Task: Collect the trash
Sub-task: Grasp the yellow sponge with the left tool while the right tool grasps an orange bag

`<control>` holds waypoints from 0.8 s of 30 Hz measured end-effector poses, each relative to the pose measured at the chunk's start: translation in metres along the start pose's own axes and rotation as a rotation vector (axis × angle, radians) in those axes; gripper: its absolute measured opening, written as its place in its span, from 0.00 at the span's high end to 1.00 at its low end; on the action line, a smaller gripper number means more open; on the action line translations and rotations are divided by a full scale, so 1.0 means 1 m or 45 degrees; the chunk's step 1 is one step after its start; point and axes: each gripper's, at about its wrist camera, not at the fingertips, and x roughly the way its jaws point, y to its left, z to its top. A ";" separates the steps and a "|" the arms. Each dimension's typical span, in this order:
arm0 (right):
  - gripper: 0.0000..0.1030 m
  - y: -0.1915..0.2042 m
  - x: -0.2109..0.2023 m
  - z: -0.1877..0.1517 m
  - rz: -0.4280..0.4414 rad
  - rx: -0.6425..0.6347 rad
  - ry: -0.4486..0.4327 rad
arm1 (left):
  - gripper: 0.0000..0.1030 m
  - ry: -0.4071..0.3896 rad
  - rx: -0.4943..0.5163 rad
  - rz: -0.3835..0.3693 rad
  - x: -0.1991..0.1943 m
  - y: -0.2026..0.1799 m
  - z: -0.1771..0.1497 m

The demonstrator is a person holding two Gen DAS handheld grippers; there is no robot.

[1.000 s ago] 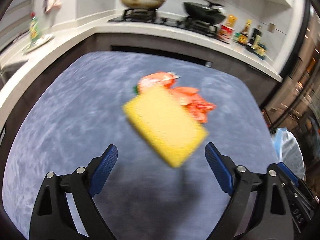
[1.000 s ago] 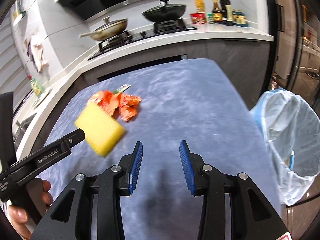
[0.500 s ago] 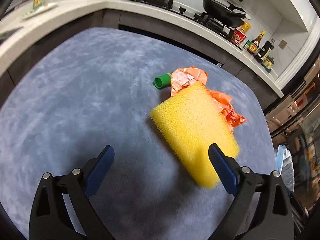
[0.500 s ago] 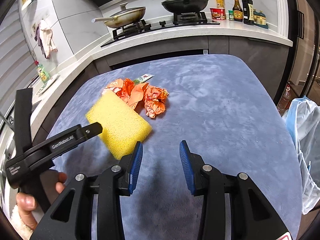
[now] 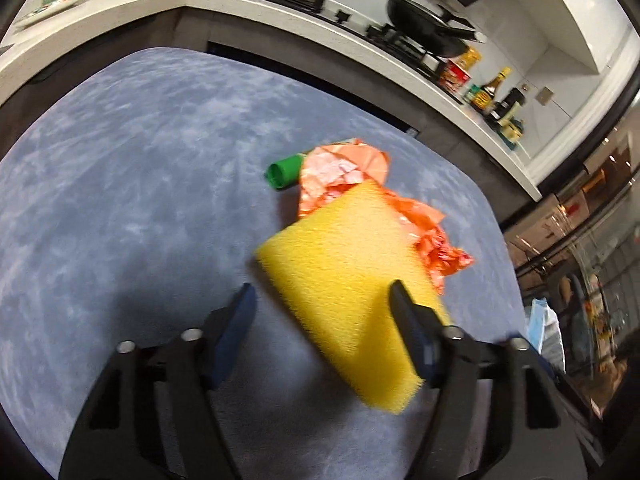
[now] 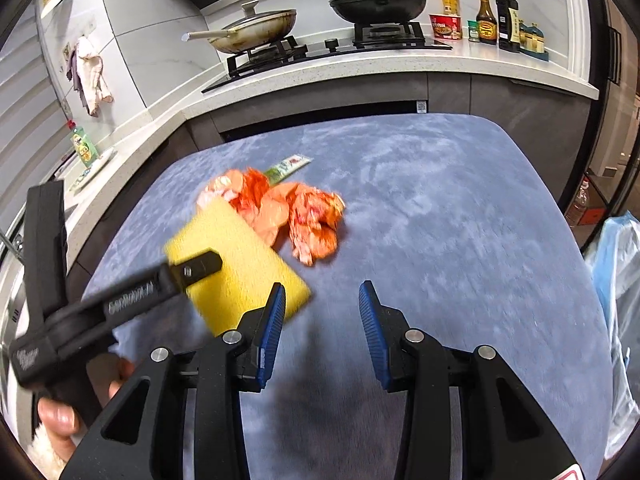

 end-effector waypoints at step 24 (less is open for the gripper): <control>0.78 0.004 0.076 0.034 0.007 -0.008 0.071 | 0.70 -0.023 0.105 -0.008 -0.054 -0.005 -0.010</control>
